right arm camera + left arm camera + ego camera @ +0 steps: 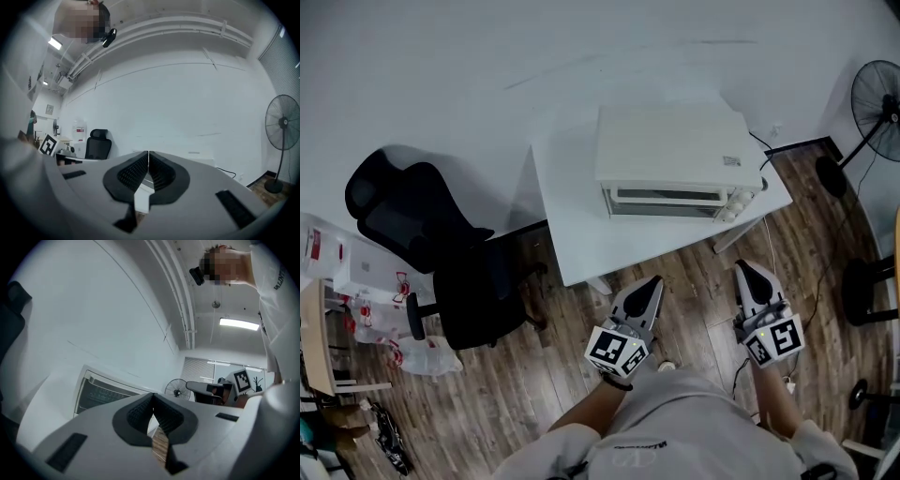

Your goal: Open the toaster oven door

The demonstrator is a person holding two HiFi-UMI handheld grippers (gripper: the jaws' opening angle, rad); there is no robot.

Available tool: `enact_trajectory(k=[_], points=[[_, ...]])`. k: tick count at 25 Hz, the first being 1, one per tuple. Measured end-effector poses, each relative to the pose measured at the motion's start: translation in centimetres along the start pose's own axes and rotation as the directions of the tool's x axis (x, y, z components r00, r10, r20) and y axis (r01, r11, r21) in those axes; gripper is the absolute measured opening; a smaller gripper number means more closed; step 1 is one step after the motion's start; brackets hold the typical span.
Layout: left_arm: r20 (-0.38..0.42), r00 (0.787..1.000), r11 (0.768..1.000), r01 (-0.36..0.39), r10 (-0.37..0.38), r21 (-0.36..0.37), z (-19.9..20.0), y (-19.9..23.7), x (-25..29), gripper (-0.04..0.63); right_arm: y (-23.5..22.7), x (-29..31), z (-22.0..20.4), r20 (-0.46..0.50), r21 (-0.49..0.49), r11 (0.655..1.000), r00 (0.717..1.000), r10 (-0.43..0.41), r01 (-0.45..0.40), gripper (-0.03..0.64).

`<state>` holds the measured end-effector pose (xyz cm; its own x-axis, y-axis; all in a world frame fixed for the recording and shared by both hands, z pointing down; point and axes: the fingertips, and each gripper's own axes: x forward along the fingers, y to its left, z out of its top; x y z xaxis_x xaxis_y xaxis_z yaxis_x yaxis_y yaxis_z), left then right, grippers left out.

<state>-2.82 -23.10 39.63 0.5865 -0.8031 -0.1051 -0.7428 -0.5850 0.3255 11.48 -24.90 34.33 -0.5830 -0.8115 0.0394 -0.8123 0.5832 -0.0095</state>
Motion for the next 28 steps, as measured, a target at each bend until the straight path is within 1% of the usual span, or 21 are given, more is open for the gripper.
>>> enact_trajectory(k=[4, 8, 9, 12, 15, 17, 20, 22, 23, 25, 27, 28], points=[[-0.012, 0.999, 0.996, 0.042, -0.043, -0.079, -0.5, 2.3, 2.7, 0.005, 0.2, 5.2, 0.2, -0.031, -0.054, 0.998, 0.999, 0.022, -0.024, 0.018], [-0.021, 0.997, 0.98, 0.065, -0.071, -0.19, -0.9, 4.2, 4.9, 0.006, -0.1, 9.1, 0.0, -0.08, -0.13, 0.991, 0.996, 0.032, -0.043, 0.018], [-0.016, 0.997, 0.971, 0.066, -0.071, -0.229, -1.1, 4.7, 5.5, 0.006, -0.3, 9.9, -0.2, -0.098, -0.152, 0.987, 0.995, 0.035, -0.05, 0.018], [0.014, 0.998, 0.937, 0.057, -0.056, -0.345, -1.5, 6.0, 7.3, 0.006, -1.0, 12.0, -0.5, -0.148, -0.215, 0.973, 0.988, 0.051, -0.083, 0.018], [0.025, 0.999, 0.903, 0.037, -0.029, -0.427, -1.9, 7.0, 8.8, 0.005, -1.2, 13.6, -1.0, -0.203, -0.288, 0.947, 0.976, 0.081, -0.139, 0.018], [0.037, 0.999, 0.869, 0.021, -0.003, -0.494, -2.4, 7.6, 9.7, 0.006, -1.3, 14.5, -1.6, -0.236, -0.306, 0.935, 0.966, 0.106, -0.177, 0.018], [0.065, 0.997, 0.801, 0.006, 0.042, -0.599, -3.0, 8.5, 10.8, 0.006, -1.7, 15.3, -2.5, -0.264, -0.29, 0.933, 0.955, 0.134, -0.211, 0.018], [0.09, 0.993, 0.758, 0.005, 0.071, -0.653, -3.3, 9.1, 11.4, 0.008, -2.1, 15.6, -3.0, -0.271, -0.275, 0.936, 0.951, 0.146, -0.222, 0.018], [0.104, 0.991, 0.737, 0.006, 0.087, -0.676, -3.5, 9.4, 11.6, 0.016, -2.3, 15.7, -3.2, -0.272, -0.269, 0.936, 0.95, 0.153, -0.228, 0.018], [0.141, 0.983, 0.691, 0.021, 0.117, -0.723, -3.7, 9.9, 12.0, 0.052, -2.6, 15.9, -3.6, -0.27, -0.263, 0.934, 0.948, 0.17, -0.242, 0.018], [0.188, 0.971, 0.638, 0.054, 0.145, -0.768, -3.7, 10.3, 12.3, 0.097, -2.9, 15.9, -3.9, -0.272, -0.26, 0.931, 0.944, 0.186, -0.258, 0.018], [0.208, 0.966, 0.613, 0.07, 0.156, -0.787, -3.7, 10.5, 12.5, 0.106, -2.9, 16.0, -4.0, -0.274, -0.258, 0.929, 0.942, 0.194, -0.266, 0.018]])
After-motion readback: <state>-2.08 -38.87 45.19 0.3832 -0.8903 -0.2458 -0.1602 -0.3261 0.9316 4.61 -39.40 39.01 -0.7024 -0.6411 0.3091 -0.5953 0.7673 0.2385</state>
